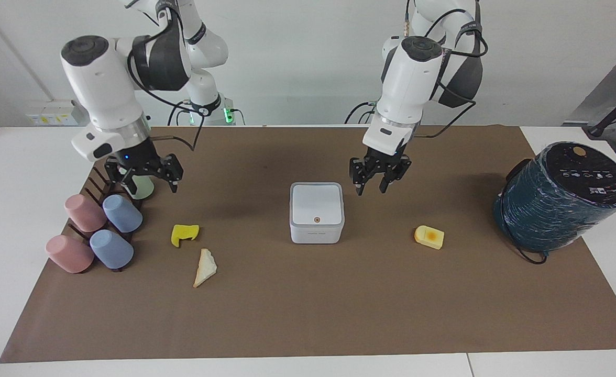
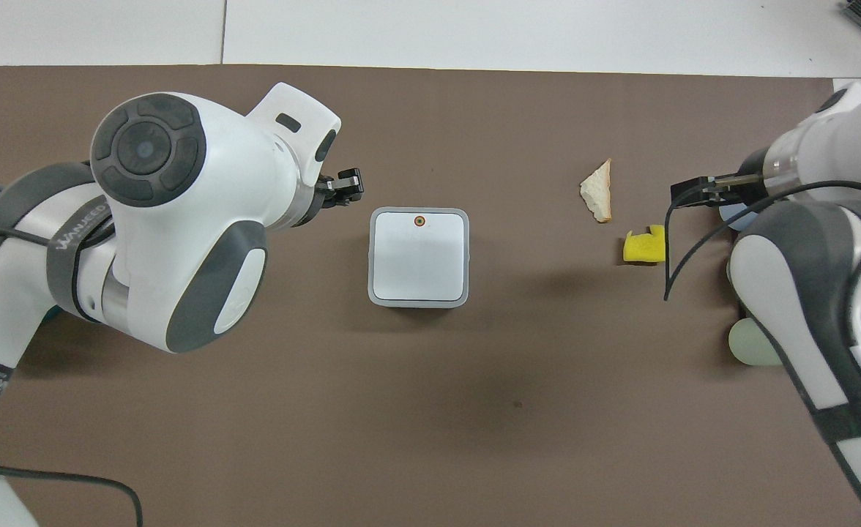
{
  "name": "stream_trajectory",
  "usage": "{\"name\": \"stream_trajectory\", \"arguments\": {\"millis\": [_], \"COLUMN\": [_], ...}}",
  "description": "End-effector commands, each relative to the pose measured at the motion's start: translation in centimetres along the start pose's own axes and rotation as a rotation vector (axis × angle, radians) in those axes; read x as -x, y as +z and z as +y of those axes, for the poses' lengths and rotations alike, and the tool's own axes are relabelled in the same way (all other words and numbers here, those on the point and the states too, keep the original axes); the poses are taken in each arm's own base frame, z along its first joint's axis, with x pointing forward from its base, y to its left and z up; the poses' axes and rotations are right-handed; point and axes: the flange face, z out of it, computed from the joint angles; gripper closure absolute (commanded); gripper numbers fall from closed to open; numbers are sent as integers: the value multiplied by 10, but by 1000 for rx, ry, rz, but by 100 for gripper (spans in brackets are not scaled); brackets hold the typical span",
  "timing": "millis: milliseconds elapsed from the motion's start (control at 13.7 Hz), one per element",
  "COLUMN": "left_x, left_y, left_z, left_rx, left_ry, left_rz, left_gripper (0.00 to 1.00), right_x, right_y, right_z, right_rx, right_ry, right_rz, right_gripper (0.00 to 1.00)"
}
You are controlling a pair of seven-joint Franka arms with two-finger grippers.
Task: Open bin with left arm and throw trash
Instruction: 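Lift the bin lid with the left gripper while the right gripper grasps bread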
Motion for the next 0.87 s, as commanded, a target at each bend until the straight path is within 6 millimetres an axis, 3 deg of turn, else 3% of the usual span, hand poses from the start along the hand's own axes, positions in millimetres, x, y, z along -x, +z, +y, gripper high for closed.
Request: {"name": "stream_trajectory", "arguments": {"millis": [0,364,655,801], "left_x": [-1,-1,8,9], "left_y": [6,21,40,56], "left_z": [10,22,35,39], "left_rx": [40,93,119,123], "left_ry": [-55,-73,-118,-133], "left_rz": [31,45,22,17], "left_gripper": [100,100,100,100], "right_x": [-19,-12,-10,-11], "right_y": [49,145,197,201], "right_z": [-4,-30,-36,-37], "right_rx": [-17,-48,-54,-55], "right_ry": [-89,-261,-333,-340], "right_rz": [30,18,11,15], "right_gripper": [0,0,0,18]}}
